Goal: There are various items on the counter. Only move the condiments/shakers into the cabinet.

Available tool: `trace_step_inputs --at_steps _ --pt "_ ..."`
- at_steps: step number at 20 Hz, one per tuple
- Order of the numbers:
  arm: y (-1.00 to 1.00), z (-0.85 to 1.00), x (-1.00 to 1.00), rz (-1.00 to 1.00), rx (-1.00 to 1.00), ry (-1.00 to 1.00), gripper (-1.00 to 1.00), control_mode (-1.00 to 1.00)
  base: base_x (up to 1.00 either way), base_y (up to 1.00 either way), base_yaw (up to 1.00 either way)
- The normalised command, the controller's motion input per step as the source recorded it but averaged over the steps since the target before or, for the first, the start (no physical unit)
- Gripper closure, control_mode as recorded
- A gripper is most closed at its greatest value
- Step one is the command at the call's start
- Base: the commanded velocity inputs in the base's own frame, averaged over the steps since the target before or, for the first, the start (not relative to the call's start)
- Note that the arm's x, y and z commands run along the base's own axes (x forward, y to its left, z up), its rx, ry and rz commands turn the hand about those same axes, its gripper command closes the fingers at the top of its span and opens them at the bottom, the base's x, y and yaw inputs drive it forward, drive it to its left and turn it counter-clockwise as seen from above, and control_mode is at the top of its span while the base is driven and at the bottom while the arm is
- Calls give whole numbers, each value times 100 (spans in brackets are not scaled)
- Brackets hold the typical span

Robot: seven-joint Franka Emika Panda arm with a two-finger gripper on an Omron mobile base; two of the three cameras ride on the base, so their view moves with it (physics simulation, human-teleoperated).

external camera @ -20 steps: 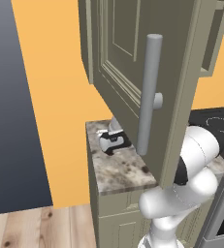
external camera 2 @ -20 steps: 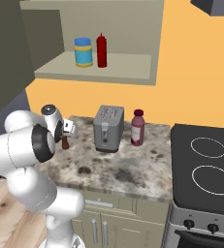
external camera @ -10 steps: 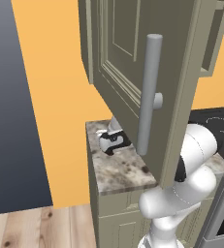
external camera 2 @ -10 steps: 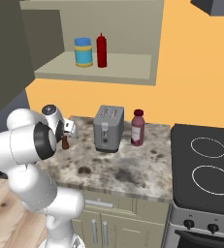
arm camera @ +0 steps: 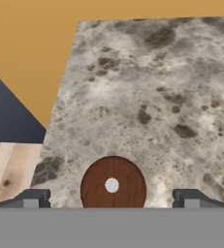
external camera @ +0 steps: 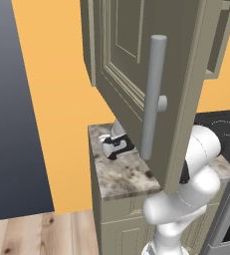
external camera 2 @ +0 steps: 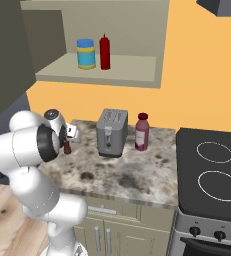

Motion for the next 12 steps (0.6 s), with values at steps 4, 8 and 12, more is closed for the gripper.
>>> trace_step_inputs --at_steps 4,8,12 --pt "0 -7 5 0 -1 0 -100 -100 0 0 0" --pt "0 -2 4 0 0 0 -100 -100 0 0 0" --pt "0 0 1 0 0 0 -100 -100 0 0 0"
